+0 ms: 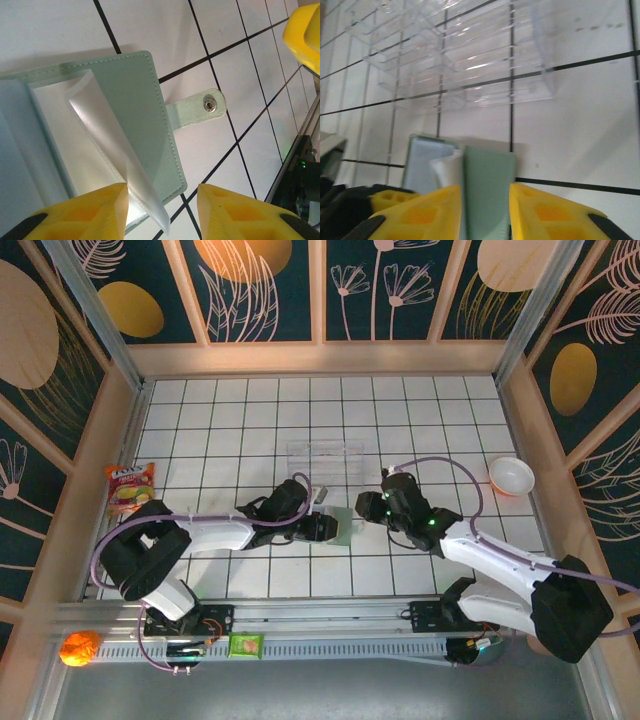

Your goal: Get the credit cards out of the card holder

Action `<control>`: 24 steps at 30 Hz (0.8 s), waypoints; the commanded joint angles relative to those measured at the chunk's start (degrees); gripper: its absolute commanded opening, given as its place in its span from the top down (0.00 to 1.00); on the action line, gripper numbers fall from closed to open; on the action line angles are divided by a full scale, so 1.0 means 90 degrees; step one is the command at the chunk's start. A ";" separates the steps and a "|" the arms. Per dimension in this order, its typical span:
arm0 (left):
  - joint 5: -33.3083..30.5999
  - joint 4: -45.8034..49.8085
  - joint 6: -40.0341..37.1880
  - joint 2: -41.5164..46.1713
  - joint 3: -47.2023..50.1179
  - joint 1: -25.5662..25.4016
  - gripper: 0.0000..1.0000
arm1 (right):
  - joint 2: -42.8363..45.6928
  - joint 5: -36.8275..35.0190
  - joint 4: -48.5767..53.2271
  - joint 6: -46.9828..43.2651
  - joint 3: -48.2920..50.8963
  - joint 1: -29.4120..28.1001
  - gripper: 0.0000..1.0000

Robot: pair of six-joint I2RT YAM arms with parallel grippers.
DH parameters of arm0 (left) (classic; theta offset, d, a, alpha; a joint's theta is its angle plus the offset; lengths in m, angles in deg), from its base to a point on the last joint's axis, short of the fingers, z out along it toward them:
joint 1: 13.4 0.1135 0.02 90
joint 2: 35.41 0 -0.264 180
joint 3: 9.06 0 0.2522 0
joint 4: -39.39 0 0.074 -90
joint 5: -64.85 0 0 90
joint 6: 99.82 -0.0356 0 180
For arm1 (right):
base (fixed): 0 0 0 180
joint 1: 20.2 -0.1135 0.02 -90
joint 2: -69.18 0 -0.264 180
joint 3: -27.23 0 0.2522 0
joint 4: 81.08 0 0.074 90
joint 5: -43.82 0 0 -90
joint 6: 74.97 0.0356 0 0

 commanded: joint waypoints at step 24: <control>0.0320 -0.0460 0.0179 -0.1043 -0.0915 -0.0030 0.54 | 0.0953 0.0918 -0.0478 0.0368 0.0907 0.0046 0.79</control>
